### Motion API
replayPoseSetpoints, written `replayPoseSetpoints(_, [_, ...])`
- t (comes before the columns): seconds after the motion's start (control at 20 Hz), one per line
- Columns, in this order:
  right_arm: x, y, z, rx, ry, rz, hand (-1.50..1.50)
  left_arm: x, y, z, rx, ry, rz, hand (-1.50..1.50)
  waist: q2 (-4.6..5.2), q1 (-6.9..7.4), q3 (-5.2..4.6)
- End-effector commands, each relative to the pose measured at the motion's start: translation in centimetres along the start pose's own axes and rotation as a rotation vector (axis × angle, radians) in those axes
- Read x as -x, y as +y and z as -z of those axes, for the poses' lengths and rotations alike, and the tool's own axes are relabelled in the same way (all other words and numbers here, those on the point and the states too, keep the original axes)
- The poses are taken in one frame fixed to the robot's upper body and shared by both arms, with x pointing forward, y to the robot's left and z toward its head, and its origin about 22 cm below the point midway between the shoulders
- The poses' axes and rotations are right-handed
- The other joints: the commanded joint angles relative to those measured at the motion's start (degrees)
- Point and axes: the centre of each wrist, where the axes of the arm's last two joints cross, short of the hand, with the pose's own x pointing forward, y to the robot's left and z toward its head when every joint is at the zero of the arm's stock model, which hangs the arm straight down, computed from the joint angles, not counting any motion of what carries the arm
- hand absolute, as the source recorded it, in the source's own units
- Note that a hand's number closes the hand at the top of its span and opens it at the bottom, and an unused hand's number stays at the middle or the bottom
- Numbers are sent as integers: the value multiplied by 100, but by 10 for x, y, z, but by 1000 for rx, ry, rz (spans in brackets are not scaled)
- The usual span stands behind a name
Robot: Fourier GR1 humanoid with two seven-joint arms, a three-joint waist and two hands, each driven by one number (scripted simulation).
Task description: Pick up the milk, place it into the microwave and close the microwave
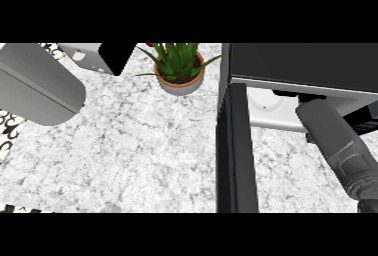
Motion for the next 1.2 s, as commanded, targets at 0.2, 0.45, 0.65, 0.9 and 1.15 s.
replayPoseSetpoints(0.2, [-17, -5, 17, -32, -116, 64, -150, 6, -4, 5, 14, 8, 24, -150, -2, 23, 37])
replayPoseSetpoints(0.45, [-26, 8, 8, -97, -175, 144, -150, 13, -4, 16, 87, 23, 11, -150, 18, -47, 39])
replayPoseSetpoints(0.65, [-29, 5, 14, -139, -162, 223, -150, 13, -11, 18, 136, 9, -12, -150, -18, -48, 34])
replayPoseSetpoints(0.9, [-28, 7, 10, -180, -155, 394, -150, 15, -22, 23, 217, 28, -45, -150, -74, -185, 33])
replayPoseSetpoints(1.15, [-19, 13, -3, -227, -125, 570, -150, 24, -28, 27, 252, 18, -48, -150, -146, -318, 20])
